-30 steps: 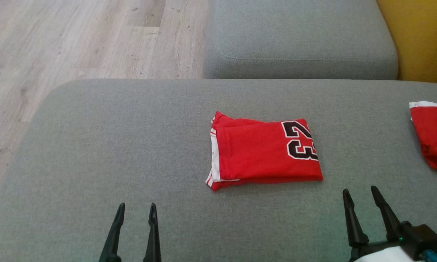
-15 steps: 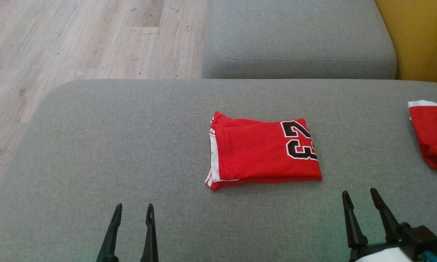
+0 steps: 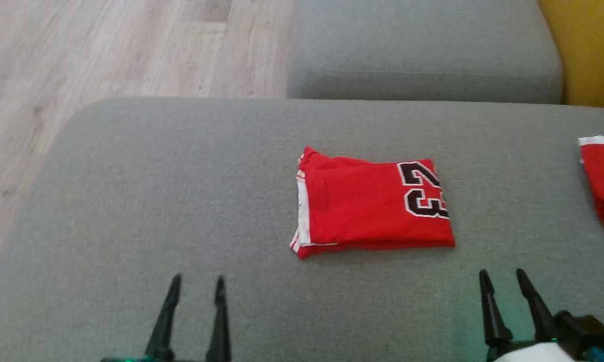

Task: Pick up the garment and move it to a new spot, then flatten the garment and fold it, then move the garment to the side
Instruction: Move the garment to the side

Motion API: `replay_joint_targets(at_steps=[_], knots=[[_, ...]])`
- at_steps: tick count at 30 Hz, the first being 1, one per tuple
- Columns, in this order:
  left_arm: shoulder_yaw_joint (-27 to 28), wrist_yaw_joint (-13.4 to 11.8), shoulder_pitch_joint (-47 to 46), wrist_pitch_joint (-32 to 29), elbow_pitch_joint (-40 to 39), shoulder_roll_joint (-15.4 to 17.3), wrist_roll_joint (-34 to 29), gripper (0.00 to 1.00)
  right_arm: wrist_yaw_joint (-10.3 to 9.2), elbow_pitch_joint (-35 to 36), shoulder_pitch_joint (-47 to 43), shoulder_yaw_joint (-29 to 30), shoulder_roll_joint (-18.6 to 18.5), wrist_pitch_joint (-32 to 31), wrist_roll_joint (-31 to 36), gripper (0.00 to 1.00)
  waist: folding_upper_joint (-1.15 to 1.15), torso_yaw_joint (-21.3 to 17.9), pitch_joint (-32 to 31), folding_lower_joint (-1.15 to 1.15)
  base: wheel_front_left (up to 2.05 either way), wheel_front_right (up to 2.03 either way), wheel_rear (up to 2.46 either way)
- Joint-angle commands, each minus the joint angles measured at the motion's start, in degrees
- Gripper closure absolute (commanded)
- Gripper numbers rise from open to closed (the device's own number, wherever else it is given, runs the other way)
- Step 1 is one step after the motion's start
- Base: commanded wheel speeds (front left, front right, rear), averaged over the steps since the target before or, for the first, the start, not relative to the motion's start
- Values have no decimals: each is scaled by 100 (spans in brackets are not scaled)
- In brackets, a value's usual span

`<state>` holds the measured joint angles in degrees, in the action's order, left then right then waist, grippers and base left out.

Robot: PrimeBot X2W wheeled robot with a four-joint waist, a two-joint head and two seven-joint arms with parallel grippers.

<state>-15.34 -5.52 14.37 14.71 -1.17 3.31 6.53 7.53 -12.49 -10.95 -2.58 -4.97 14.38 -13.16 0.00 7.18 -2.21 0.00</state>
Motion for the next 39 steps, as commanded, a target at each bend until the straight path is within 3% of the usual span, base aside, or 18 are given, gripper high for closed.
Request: replay_joint_targets(at_steps=[1,9,18,19,20,21,25,29,39], knots=[[47,13,-370,29,-295,-43,25,0,-4,52,404,-61,-110,62,-47,0,0,125,115,0,0,0,0],[-270,-132,-936,29,-680,-43,91,0,-4,-1297,2218,-298,-598,-55,-452,0,0,271,1081,0,0,0,0],[-358,-186,-1293,29,-663,-43,27,0,-4,-2697,3298,-984,-781,-1009,-1059,0,0,386,1450,0,0,0,0],[-367,-190,-1321,29,-655,-43,21,0,-4,-2801,3362,-1128,-770,-1123,-1178,13,0,399,1473,0,0,0,0],[-374,-196,-1344,29,-651,-43,17,0,-4,-2853,3419,-1234,-759,-1153,-1316,61,0,406,1490,0,0,0,0],[-379,-206,-1360,29,-648,-43,15,0,-4,-2879,3465,-1324,-768,-1123,-1438,100,0,411,1504,0,0,0,0],[-371,-271,-1379,29,-673,-43,18,0,-4,-2921,3630,-1520,-992,-720,-1683,100,0,336,1602,0,0,0,0],[-350,-281,-1419,29,-724,-43,-24,0,-4,-2928,3868,-1525,-1462,-408,-1635,100,0,84,1804,0,0,0,0],[-379,-81,-1825,29,-750,-43,130,0,-4,-2751,4495,-835,-3157,-393,-1514,100,0,-541,2587,0,0,0,0]])
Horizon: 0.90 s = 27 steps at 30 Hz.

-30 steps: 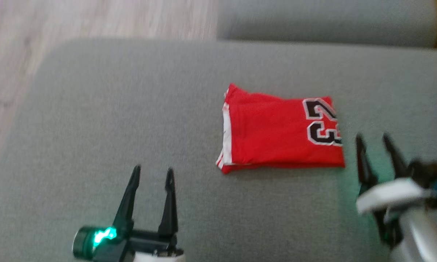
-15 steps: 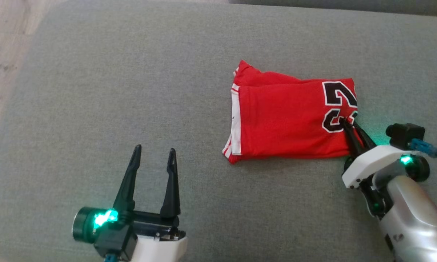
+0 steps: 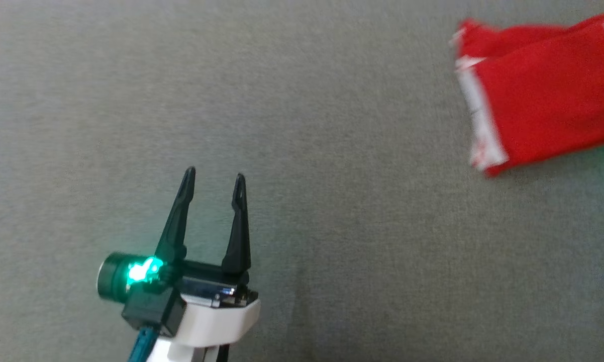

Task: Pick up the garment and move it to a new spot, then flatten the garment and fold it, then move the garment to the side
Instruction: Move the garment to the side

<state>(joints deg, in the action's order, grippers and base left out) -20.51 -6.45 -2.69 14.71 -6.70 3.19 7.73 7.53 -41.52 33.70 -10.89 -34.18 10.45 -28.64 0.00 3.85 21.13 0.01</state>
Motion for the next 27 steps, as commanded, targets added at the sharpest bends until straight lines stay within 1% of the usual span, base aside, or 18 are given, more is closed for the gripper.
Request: replay_joint_targets(at_steps=[1,6,7,8,10,12,13,15,17,20,21,22,24,27], knots=[[137,55,-162,29,-208,-31,27,0,-4,180,68,80,-397,-31,41,100,0,-252,340,-1,0,0,0],[170,256,-348,29,-241,-31,20,0,-4,244,81,741,-967,-277,291,100,0,-382,642,-1,0,0,0],[185,280,-383,29,-249,-31,14,0,-4,223,68,895,-1031,-321,380,93,0,-397,692,-1,0,0,0],[199,301,-414,29,-254,-31,10,0,-4,211,50,1033,-1070,-342,496,0,0,-410,728,-1,0,0,0],[213,347,-459,29,-245,-31,2,0,-4,247,21,1293,-1083,-218,839,0,0,-427,765,-1,0,0,0],[242,378,-483,29,-207,-31,0,0,-4,338,-6,1537,-926,-26,1259,0,0,-444,739,-1,0,0,0],[261,379,-483,29,-177,-31,-10,0,-4,410,-38,1636,-765,59,1449,0,0,-448,696,-1,0,0,0],[285,393,-464,29,-110,-31,7,0,-4,632,-172,1715,-309,173,1734,0,0,-442,564,-1,0,0,0],[309,391,-410,29,-45,-31,44,0,-4,961,-378,1618,174,283,1917,0,0,-426,392,-1,0,0,0],[333,381,-291,29,81,-31,137,0,-4,1439,-783,1252,836,390,1954,0,0,-361,95,-1,0,0,0],[333,381,-291,29,81,-31,137,0,-4,1439,-783,1252,836,390,1954,0,0,-361,95,-1,0,0,0],[337,395,-214,29,192,-31,192,0,-4,1649,-1068,971,1167,429,1859,0,0,-286,-128,-1,0,0,0],[344,408,-136,29,292,-31,220,0,-4,1867,-1335,700,1440,447,1739,0,0,-208,-355,-1,0,0,0],[392,393,17,29,452,-31,231,0,-4,2428,-1760,468,1802,451,1615,0,0,-117,-704,-1,0,0,0]])
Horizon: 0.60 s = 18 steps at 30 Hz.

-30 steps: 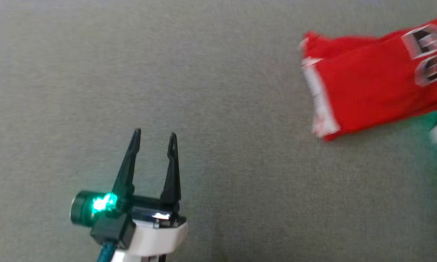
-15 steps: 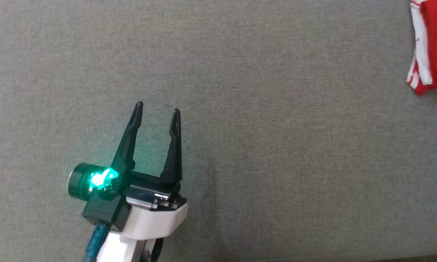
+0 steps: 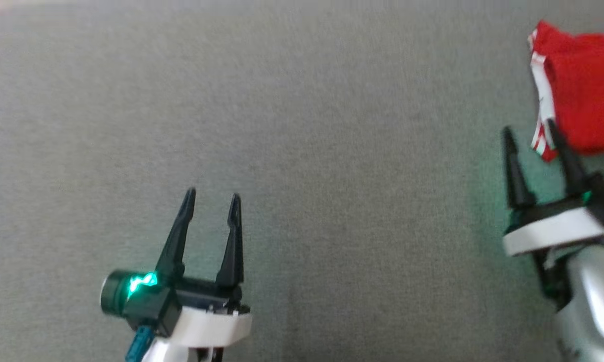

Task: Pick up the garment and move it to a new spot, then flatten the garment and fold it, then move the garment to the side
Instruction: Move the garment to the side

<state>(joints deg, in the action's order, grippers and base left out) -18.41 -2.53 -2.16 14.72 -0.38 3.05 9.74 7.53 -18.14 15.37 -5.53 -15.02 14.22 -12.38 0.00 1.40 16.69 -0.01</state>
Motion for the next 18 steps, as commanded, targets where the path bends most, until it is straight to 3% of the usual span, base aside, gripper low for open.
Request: replay_joint_targets(at_steps=[1,9,18], knots=[[207,-23,22,28,-130,-17,10,0,-4,251,-92,-86,11,75,-14,0,0,146,-357,1,0,0,0],[442,-252,496,28,18,-17,115,0,-4,1001,-1392,-241,871,77,305,0,0,172,-1064,1,0,0,0],[577,-256,951,28,-9,-17,263,0,-4,1124,-2113,-210,1068,77,451,0,0,175,-1472,1,0,0,0]])
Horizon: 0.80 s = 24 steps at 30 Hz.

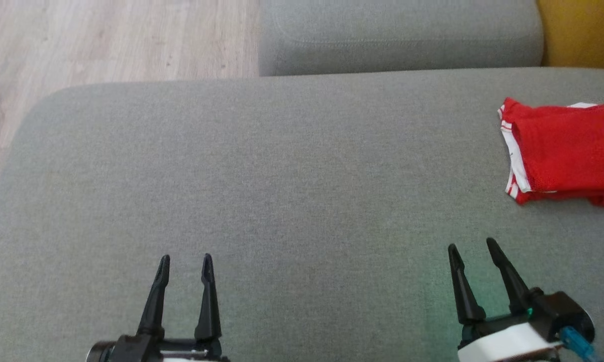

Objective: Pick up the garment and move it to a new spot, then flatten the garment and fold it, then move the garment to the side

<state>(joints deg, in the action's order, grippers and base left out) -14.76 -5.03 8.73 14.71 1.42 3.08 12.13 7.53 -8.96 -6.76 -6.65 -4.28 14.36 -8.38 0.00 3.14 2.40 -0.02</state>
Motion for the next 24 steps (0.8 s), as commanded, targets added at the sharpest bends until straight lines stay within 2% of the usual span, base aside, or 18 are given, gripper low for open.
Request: replay_joint_targets(at_steps=[1,10,11,14,24], knots=[[225,-10,-116,29,-190,-20,23,0,-4,209,79,-98,3,63,64,0,0,-1,-61,2,0,0,0],[297,-22,-42,29,-217,-20,2,0,-4,248,-13,-31,72,63,103,0,0,20,-109,2,0,0,0],[90,-1,90,-1,29,0,4,100,0,-5,-101,76,75,-2,68,100,0,18,-111,2,0,0,0],[79,2,127,-6,249,-1,55,100,0,-222,-123,56,75,-29,16,100,0,16,-112,2,0,0,0],[178,80,21,-116,300,43,687,100,0,-239,-22,99,37,-139,-647,100,0,-8,-120,2,0,0,0]])
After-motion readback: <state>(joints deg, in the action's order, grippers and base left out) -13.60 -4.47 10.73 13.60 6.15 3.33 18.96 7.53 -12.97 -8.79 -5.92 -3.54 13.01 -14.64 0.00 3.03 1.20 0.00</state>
